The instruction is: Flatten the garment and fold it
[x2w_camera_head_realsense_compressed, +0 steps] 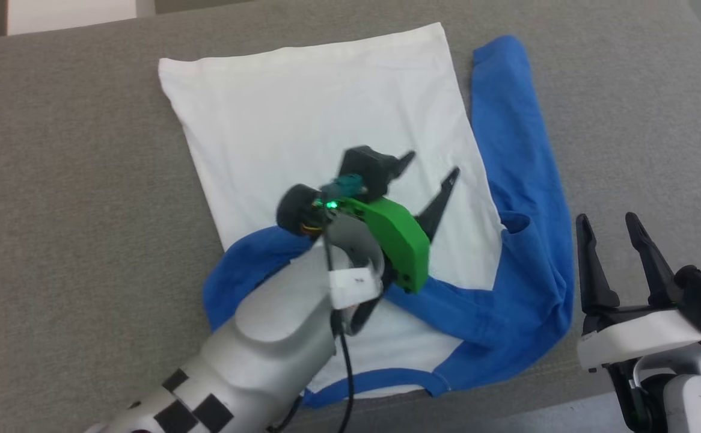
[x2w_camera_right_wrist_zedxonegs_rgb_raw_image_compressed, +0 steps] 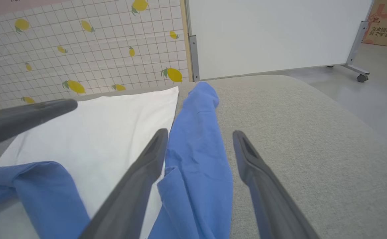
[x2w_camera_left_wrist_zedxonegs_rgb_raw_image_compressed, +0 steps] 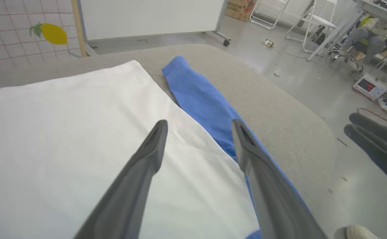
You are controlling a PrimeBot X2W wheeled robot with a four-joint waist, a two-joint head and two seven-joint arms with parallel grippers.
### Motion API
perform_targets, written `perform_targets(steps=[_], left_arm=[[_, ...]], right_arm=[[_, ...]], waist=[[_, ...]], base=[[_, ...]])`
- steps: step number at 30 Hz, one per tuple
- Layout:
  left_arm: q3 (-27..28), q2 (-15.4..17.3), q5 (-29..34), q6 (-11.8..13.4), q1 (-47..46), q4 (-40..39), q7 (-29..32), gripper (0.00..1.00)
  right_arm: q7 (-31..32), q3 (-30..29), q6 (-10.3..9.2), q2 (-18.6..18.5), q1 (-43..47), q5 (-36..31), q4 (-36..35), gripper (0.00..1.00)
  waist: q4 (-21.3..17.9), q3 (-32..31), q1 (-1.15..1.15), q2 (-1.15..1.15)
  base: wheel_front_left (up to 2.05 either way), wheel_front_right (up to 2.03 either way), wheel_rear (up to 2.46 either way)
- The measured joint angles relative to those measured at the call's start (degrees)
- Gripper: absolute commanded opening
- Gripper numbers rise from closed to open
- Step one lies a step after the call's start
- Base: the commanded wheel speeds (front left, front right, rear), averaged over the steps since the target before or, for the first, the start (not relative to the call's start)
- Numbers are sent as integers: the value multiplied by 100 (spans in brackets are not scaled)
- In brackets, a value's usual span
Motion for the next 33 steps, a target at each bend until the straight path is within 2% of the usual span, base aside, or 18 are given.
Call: perform_targets(steps=[2, 4, 10, 14, 18, 21, 30, 33], left_arm=[[452, 274, -94, 107, 43, -174, -592, 100], [755, 541, -108, 151, 150, -276, -867, 100], [1853, 1332, 118, 272, 899, -956, -1047, 100], [2972, 1503, 557, 281, 1664, -1661, -1063, 100], [3943, 1496, 1006, 248, 2421, -2103, -1065, 100], [4568, 1366, 1339, 122, 2881, -2373, -1065, 100], [5559, 743, 2013, -354, 3283, -2866, -1065, 100], [5758, 538, 2184, -511, 3273, -2976, -1065, 100]], right_arm=[[100, -69, 0, 1, -21, -59, -74, 100], [180, -131, 0, 1, -80, -109, -102, 100], [365, -322, 0, -27, -340, -149, -70, 100], [523, -403, 0, -224, -555, -146, 125, 100], [679, -491, 0, -408, -919, -132, 336, 100], [842, -524, 0, -622, -1370, -69, 672, 100], [1697, -847, 0, -1282, -3076, 176, 2004, 100], [1976, -1035, 0, -1372, -3677, 197, 2371, 100]], waist=[[195, -60, 0, 0], [329, -97, 0, 0], [655, -163, 0, 0], [823, -145, 0, 0], [943, -74, 0, 0], [1018, 41, 0, 0], [1278, 577, 0, 0], [1377, 828, 0, 0]], base=[[0, 0, 0], [0, 0, 0], [0, 0, 0], [0, 0, 0], [0, 0, 0], [0, 0, 0], [0, 0, 0], [0, 0, 0]])
